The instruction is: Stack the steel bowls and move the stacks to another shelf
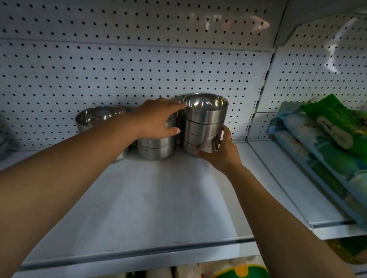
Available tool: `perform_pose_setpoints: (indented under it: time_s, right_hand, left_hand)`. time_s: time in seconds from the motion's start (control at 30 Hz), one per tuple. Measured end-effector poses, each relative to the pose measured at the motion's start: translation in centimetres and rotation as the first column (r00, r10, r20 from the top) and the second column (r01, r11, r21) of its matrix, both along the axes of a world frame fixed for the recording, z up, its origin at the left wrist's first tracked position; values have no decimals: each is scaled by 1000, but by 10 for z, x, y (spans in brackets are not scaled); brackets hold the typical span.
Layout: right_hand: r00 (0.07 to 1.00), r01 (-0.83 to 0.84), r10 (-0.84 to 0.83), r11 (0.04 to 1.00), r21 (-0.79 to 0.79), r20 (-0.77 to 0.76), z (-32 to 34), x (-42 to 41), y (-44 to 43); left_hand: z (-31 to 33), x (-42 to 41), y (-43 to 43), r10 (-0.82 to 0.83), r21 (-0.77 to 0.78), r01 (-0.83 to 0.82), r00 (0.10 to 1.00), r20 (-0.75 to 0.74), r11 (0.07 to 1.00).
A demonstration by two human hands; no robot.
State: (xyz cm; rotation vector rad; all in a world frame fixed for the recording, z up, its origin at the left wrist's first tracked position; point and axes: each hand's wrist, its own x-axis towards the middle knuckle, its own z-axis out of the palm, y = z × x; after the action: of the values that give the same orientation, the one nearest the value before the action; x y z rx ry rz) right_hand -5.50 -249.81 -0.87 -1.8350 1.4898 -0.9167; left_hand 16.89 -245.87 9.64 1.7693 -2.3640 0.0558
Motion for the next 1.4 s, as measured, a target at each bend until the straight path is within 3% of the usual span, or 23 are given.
perform_pose_setpoints:
  time_s: [0.2,0.33,0.53,0.7,0.83,1.03,1.2,1.4]
  right_hand:
    - [999,-12,13,999,37,-40,-13,-5,54]
    - [987,-129,129,992,4,-100,-23,13,101]
    - [933,-356,350,931,-76,-85,-24,80,168]
    - [805,-589,577,805,-68,-138,-27,145,228]
    - [626,-777,764,627,-47,-158,-42,215,296]
    - [279,-953,951,291,89,-131,-61,317,411]
    - [-38,-974,988,-3,227,-148,-78,379,512]
    - [-365,-898,918,-302,321,-157,-94,433,635]
  left_hand:
    - [-34,21,58,-48,-46,37,965,-259,998]
    - [-63,46,119,-24,-42,11,945,-327,999]
    - [-104,90,233,153,-10,-173,898,-413,985]
    - [-137,127,351,388,32,-429,782,-487,903]
    - [-160,161,470,618,117,-648,633,-467,752]
    - [-168,175,631,857,239,-867,320,-404,437]
    - [-178,160,746,919,304,-941,21,-393,151]
    - [-189,117,865,858,343,-919,-330,-395,-195]
